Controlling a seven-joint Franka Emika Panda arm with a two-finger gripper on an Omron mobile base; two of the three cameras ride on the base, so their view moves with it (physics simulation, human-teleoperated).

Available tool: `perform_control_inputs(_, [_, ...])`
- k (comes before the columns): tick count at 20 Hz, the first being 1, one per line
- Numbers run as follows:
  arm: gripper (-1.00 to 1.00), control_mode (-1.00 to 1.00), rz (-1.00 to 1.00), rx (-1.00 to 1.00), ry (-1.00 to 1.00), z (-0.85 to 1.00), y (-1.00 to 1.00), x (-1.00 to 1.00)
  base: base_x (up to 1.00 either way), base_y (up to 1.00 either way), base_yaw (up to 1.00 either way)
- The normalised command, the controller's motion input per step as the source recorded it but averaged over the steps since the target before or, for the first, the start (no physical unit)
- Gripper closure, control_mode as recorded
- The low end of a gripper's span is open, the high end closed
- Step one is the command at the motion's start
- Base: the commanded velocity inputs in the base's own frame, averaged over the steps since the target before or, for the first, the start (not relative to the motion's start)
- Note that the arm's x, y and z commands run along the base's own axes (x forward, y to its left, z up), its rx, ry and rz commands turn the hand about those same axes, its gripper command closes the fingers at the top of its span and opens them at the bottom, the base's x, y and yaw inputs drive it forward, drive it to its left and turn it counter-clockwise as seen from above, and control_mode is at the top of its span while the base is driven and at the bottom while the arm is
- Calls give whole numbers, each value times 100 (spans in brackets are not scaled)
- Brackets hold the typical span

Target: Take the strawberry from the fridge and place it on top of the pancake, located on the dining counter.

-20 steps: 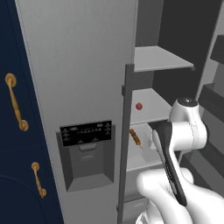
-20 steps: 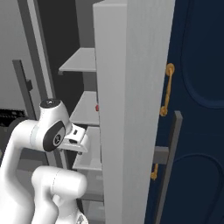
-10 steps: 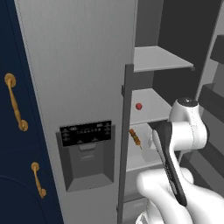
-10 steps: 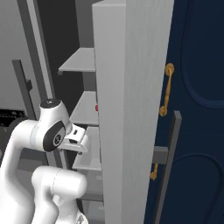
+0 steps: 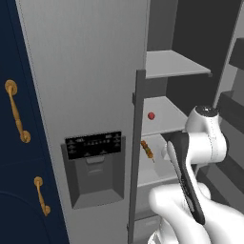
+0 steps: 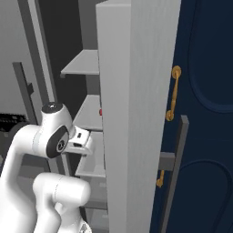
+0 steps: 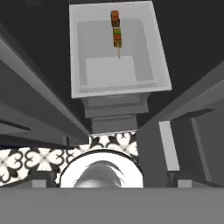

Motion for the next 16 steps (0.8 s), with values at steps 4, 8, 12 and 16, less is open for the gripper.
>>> perform_control_inputs(4, [-100, -100, 23, 0, -44, 9, 0, 38, 0, 0, 0])
perform_control_inputs(8, [-100, -100, 19, 0, -35, 32, 1, 51, 0, 0, 0])
perform_control_inputs(12, [-100, -100, 6, -4, -31, 9, 12, 61, 0, 0, 0])
perform_control_inputs(16, [-100, -100, 2, -1, -3, 14, 0, 76, 0, 0, 0])
